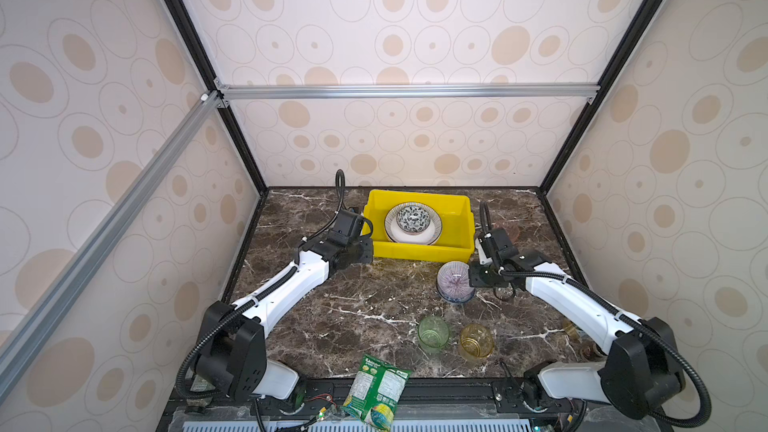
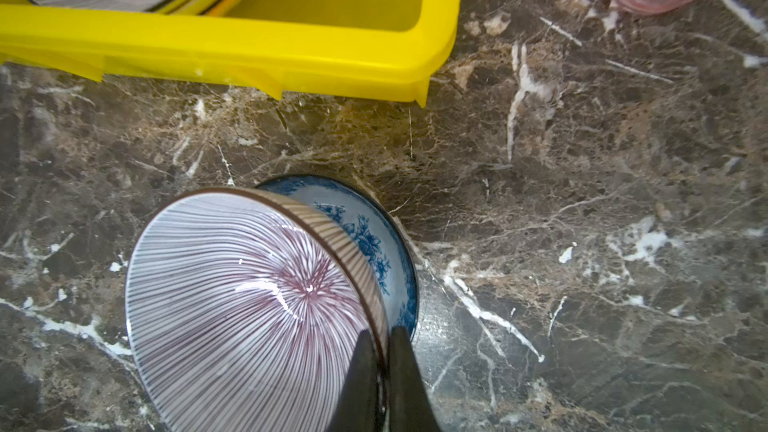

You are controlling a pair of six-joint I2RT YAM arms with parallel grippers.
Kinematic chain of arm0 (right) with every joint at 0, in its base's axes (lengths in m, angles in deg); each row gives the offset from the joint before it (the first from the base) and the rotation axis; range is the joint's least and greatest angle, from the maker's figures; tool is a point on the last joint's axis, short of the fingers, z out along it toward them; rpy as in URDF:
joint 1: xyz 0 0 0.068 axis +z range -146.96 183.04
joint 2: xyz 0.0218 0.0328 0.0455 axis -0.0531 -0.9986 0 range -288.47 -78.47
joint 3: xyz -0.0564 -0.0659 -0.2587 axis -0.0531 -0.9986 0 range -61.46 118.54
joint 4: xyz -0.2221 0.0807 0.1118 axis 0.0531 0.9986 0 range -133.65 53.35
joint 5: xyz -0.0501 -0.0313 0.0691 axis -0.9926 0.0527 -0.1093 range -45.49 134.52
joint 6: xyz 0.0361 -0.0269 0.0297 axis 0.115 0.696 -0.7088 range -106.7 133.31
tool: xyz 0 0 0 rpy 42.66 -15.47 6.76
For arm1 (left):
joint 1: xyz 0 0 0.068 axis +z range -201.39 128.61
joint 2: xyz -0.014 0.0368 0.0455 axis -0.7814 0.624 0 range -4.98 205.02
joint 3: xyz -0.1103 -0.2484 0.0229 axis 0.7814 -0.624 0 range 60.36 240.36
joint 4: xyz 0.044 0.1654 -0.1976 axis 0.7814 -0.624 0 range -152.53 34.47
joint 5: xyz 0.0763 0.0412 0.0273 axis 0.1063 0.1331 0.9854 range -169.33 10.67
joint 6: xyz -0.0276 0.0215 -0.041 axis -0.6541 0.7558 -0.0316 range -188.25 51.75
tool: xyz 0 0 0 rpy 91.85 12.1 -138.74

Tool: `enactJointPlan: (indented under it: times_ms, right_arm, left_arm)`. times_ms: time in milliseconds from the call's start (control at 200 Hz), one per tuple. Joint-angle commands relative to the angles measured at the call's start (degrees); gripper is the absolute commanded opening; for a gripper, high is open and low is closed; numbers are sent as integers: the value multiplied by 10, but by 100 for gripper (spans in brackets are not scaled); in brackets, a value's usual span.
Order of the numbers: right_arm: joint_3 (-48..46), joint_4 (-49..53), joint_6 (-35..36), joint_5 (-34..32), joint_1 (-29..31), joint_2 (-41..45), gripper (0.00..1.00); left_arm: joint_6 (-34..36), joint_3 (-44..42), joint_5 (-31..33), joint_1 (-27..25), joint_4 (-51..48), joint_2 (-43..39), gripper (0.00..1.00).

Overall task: Place the mixed dishes into the plastic bin
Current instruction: 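Lift the pink-striped bowl with the right gripper toward the yellow bin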

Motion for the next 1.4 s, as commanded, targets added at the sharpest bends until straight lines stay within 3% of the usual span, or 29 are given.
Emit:
enactJointPlan:
  times_ms: [0,490,1396]
  right_arm:
    - [28,4,-14,11,5,28,0]
    - [102,-20,-36,27,5,26,0]
    - [355,-84,-29,51,21,-242,0]
  left_arm:
    - [14,11,-5,-2,7,-4,24]
    - [26,18,-19,1,23,-4,24]
    - [14,20,-64,17,85,24,22]
